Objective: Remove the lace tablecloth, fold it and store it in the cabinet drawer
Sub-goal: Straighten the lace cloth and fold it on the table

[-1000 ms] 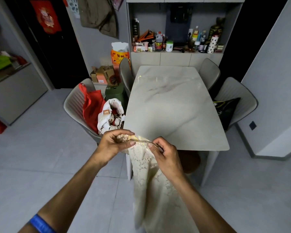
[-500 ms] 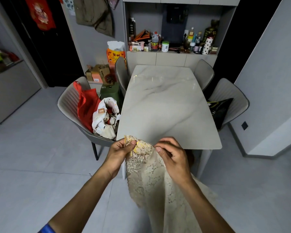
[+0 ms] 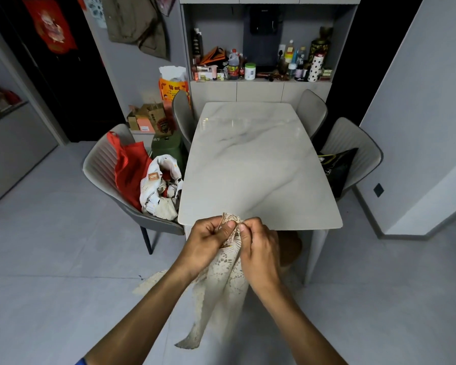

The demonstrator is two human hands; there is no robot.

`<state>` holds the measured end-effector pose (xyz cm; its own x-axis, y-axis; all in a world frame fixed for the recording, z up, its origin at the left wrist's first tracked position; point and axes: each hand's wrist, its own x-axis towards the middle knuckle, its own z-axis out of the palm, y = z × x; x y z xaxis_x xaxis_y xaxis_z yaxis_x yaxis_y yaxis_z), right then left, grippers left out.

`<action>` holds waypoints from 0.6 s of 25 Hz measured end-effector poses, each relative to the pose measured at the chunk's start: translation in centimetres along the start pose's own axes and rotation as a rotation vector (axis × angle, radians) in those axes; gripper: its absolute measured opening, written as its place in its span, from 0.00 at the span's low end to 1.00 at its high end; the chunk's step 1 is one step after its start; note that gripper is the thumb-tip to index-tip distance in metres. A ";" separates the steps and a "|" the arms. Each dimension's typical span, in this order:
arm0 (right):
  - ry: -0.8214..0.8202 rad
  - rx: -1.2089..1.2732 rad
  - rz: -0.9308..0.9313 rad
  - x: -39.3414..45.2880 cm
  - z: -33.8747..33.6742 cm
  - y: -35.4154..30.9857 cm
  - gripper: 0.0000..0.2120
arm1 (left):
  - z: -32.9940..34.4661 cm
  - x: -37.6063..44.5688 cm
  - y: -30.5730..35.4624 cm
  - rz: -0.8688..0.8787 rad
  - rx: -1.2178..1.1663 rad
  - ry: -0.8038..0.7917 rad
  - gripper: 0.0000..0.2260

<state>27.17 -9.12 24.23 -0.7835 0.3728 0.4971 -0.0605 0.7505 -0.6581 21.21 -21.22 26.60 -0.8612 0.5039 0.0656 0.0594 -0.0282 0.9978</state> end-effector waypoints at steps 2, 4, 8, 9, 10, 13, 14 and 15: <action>0.043 0.040 0.073 0.0 0.4 0.0 0.12 | 0.1 -0.6 -0.3 -0.031 -0.046 -0.002 0.11; 0.064 0.105 0.135 0.1 0.8 -0.2 0.10 | -0.3 -1.1 -0.7 -0.045 -0.103 -0.025 0.11; 0.044 0.123 0.191 0.6 1.5 -0.5 0.08 | -1.3 -1.6 -1.5 -0.040 -0.110 -0.122 0.11; 0.027 0.124 0.185 0.7 1.6 -0.4 0.08 | -1.2 -1.5 -1.7 -0.032 -0.063 -0.083 0.10; 0.008 0.131 0.174 0.7 1.7 -0.4 0.08 | -1.3 -1.3 -2.0 -0.029 -0.023 -0.022 0.07; -0.101 0.188 0.108 0.9 1.2 0.3 0.07 | -1.7 -0.9 -2.5 0.026 0.034 0.066 0.07; -0.153 0.230 0.067 1.1 0.8 0.7 0.07 | -2.1 -0.6 -2.4 0.042 0.038 0.056 0.07; -0.207 0.275 0.025 1.4 0.2 1.3 0.08 | -2.5 -0.4 -2.0 0.044 0.029 0.029 0.07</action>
<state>25.92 -7.73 23.97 -0.8941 0.2491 0.3723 -0.1824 0.5567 -0.8105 20.17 -23.56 24.55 -0.8719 0.4771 0.1103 0.1120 -0.0250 0.9934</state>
